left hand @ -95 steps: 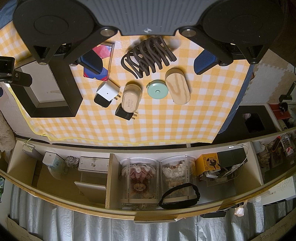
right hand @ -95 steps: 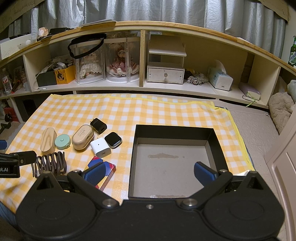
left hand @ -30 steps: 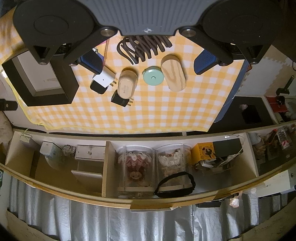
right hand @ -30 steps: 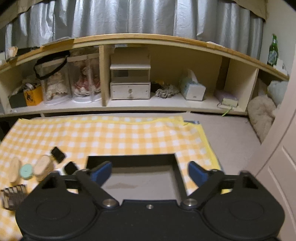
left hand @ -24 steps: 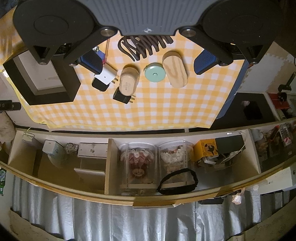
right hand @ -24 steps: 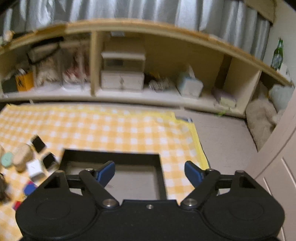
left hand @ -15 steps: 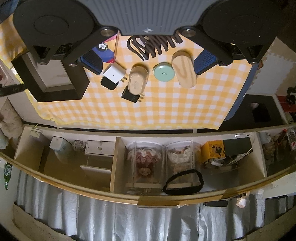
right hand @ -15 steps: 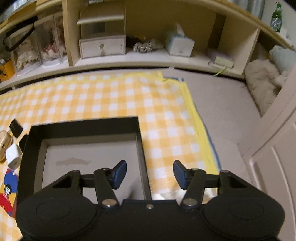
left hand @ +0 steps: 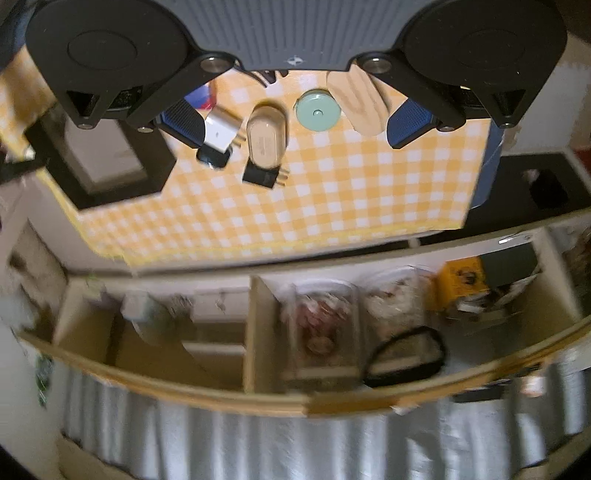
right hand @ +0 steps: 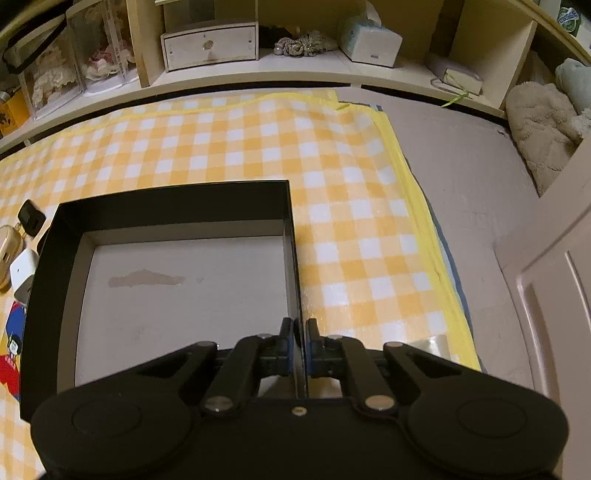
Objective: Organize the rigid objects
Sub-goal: 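Lower the left gripper onto the dark brown coil bundle and grasp it, then carry the coil bundle with the left gripper into the black box and release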
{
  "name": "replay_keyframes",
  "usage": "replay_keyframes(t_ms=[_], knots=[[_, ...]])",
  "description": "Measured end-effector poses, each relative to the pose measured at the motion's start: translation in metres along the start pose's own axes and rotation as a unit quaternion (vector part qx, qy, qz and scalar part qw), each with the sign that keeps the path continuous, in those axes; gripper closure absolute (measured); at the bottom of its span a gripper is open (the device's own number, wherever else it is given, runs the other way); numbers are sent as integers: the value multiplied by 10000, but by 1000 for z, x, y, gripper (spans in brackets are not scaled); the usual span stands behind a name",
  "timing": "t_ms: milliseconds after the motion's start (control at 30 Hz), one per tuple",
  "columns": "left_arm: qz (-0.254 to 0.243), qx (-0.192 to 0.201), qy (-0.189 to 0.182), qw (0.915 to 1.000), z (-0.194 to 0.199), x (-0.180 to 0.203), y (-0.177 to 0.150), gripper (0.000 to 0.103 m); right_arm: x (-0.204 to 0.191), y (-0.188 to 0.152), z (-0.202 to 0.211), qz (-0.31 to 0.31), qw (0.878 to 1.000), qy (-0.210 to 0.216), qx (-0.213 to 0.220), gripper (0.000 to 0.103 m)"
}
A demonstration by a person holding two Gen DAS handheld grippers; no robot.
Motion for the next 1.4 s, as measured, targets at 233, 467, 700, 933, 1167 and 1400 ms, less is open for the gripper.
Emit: replay_keyframes(t_ms=[233, 467, 700, 933, 1167, 1400], knots=[[-482, -1060, -653, 9911, -56, -8, -13, 6, -1, -2, 1, 17, 10000, -6, -50, 97], [-996, -1654, -898, 9771, -73, 3, -30, 15, -3, 0, -1, 121, 9999, -46, -94, 97], [-1704, -2184, -689, 9584, -100, 12, -46, 20, -2, 0, 0, 178, 9998, -21, -131, 97], [-2077, -2487, -782, 9428, -98, 15, -60, 37, -2, 1, -1, 140, 9998, -2, -143, 97], [-1513, -2326, -603, 9588, -94, 8, -52, 37, -1, 1, -1, 50, 9999, 53, -140, 97], [-442, -1591, -615, 9843, -68, 12, -26, 38, 2, 1, -1, -127, 9997, 146, -125, 98]])
Point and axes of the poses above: each gripper's, at about its wrist camera, not at the fingertips, and z roughly against the way its jaws point, x to its right, y to its top, the point moved 1 cm from there along -z, roughly the way its jaws point, and after that the axes turned 8 degrees about z, right-handed, at the moved point
